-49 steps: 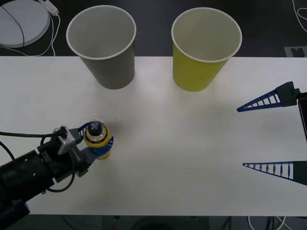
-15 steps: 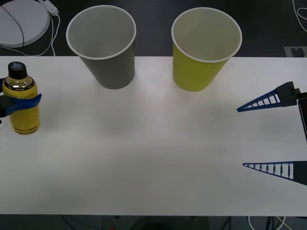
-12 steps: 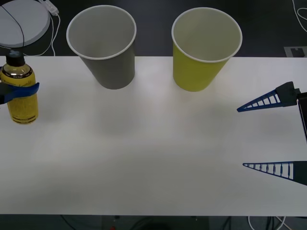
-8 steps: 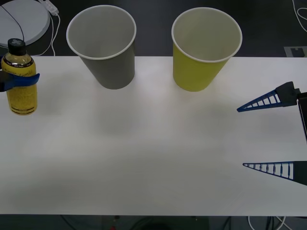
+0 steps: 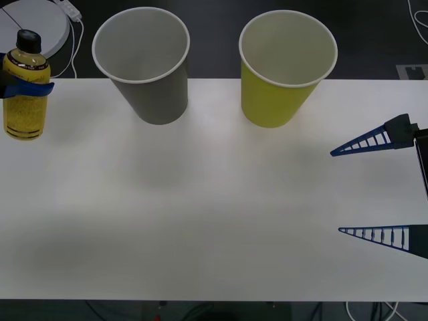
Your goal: Put the can into the green bin and the plastic bottle into the gray bin
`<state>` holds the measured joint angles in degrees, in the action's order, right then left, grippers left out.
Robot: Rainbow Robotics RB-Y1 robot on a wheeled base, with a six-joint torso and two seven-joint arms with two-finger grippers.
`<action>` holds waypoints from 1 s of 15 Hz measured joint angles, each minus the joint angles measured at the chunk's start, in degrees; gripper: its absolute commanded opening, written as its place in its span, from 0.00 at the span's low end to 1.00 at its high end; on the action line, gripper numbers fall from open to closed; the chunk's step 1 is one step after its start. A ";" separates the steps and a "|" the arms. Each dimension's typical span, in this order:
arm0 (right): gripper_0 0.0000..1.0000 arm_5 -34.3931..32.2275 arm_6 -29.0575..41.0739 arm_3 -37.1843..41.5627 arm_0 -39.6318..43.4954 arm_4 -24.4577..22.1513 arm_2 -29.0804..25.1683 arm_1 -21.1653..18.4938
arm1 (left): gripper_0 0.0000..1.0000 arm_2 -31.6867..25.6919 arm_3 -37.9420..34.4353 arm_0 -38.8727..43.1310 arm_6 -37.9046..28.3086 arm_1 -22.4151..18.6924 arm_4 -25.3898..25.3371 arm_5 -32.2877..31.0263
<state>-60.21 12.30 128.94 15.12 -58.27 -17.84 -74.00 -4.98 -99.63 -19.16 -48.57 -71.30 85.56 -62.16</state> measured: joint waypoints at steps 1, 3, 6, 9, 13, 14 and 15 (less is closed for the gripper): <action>1.00 0.00 0.00 0.00 0.00 0.00 0.00 0.00 | 0.00 1.71 0.93 -2.06 -0.28 -0.48 -0.65 -0.31; 1.00 0.00 0.00 0.00 0.00 0.00 0.00 0.00 | 0.00 5.01 2.91 -6.52 -0.73 -1.64 -1.15 -2.75; 1.00 0.00 0.00 0.00 0.00 0.00 0.00 0.00 | 0.00 11.64 5.17 -13.68 -1.34 -5.05 -2.95 -5.28; 1.00 0.00 0.00 0.00 0.00 0.00 0.00 0.00 | 0.00 21.66 7.74 -22.98 -1.75 -8.32 -4.78 -5.38; 1.00 0.00 0.00 0.00 0.00 0.00 0.00 0.00 | 0.00 35.40 12.45 -36.82 -1.18 -10.27 -7.92 -7.47; 1.00 0.00 0.00 0.00 0.00 0.00 0.00 0.00 | 0.00 38.15 13.48 -40.41 -1.12 -10.62 -8.10 -9.30; 1.00 0.00 0.00 0.00 0.00 0.00 0.00 0.00 | 0.00 40.53 14.35 -43.35 -1.04 -10.90 -8.37 -10.76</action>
<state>-60.21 12.30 128.94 15.12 -58.27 -17.84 -74.00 35.55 -85.28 -62.51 -49.61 -82.21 77.19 -72.91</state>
